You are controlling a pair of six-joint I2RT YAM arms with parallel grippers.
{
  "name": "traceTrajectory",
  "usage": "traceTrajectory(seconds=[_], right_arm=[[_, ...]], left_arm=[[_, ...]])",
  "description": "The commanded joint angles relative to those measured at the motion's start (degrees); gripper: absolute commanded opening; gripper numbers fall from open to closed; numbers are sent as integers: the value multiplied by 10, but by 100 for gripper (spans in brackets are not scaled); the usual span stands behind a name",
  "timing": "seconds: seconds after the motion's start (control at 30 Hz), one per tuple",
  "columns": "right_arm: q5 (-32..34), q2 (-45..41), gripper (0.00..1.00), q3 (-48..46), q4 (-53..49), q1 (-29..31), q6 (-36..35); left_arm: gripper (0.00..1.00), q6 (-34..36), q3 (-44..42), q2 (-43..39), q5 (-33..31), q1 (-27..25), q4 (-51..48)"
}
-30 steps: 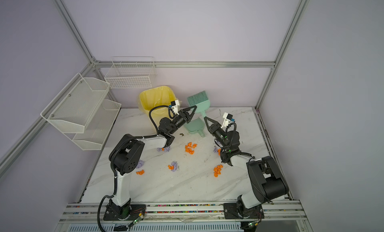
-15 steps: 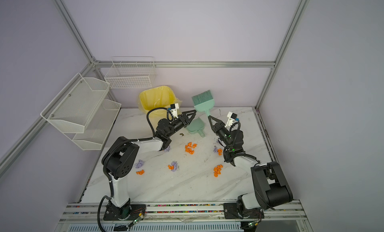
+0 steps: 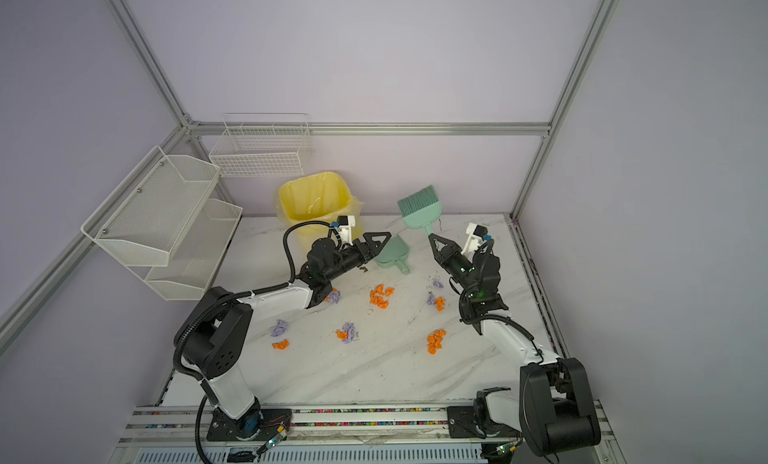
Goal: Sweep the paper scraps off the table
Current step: 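Lower the left gripper toward the green dustpan handle while the right gripper holds the brush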
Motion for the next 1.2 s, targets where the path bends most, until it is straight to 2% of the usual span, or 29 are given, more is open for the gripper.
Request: traceTrajectory(seconds=[0.0, 0.23, 0.6, 0.83, 1.1, 1.17], right_arm=[[-12, -21, 0, 16, -48, -19, -21], [11, -62, 0, 28, -128, -37, -68], [61, -96, 0, 64, -257, -39, -164], [103, -117, 0, 63, -317, -39, -212], [119, -128, 0, 57, -340, -38, -228], [138, -122, 0, 64, -354, -39, -230]], left_arm=[[100, 42, -18, -37, -9, -13, -41], [100, 110, -1, -80, -98, -55, -205], [100, 150, 76, -73, -192, -90, -395], [100, 153, 170, -21, -257, -109, -525], [100, 146, 261, 52, -272, -116, -584], [100, 127, 288, 72, -296, -116, -619]])
